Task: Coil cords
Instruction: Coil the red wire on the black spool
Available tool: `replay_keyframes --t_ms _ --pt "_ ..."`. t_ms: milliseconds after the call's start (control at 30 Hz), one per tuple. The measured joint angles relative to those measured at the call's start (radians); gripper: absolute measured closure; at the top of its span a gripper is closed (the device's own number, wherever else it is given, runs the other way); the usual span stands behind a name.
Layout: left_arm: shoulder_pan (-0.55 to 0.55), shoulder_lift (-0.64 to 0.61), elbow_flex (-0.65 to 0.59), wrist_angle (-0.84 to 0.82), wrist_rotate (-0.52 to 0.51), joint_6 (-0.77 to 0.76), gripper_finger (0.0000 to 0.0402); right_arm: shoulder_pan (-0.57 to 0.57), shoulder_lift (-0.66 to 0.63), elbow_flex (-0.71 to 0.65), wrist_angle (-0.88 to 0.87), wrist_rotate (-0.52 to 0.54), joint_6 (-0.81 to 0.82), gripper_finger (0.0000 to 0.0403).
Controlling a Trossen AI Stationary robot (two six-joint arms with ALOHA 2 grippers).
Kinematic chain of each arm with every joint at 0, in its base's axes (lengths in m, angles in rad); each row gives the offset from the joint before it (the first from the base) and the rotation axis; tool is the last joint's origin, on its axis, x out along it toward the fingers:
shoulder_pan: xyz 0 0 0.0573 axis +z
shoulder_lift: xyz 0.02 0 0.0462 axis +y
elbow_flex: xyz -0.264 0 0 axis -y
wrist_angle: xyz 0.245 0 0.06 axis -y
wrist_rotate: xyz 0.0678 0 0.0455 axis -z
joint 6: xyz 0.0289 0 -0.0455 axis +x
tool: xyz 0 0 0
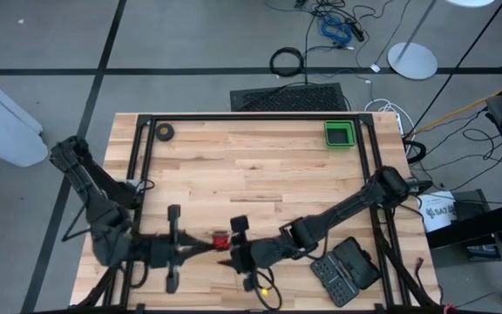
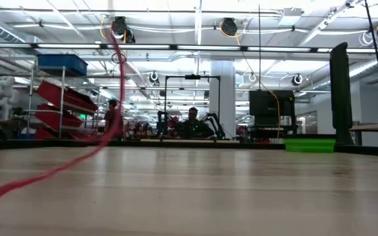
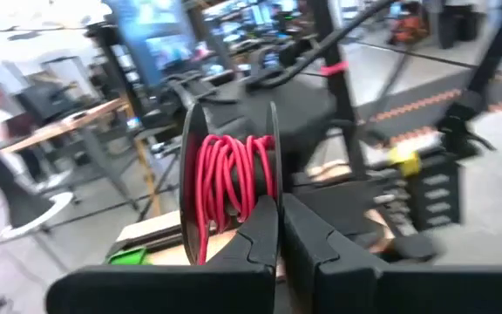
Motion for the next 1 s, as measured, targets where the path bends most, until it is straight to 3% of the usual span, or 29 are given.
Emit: replay_keyframes --t_ms 433,600,733,867,1000 --pt "-0.031 -0.097 -0.001 -0.294 -0.121 -0.041 0.0395 -0.081 0.012 0.000 0.010 0.037 -0.024 0.0284" --pt "0.028 -0.158 -0.019 -0.513 -0.189 -0.169 0.0395 -0.143 0.011 0.000 -0.022 0.038 -0.014 0.0284" --pt "0.097 -0.259 -0.118 -0.530 -0.203 -0.197 0.0395 -0.167 0.011 0.000 -0.122 0.031 0.024 0.0284" --pt "0.182 -0.383 -0.234 -0.466 -0.136 -0.182 0.0395 -0.170 0.006 0.000 -0.208 0.031 0.035 0.0284" --pt "0.267 -0.511 -0.346 -0.360 0.049 -0.158 0.0395 -0.172 -0.002 0.000 -0.270 0.031 0.037 0.0284"
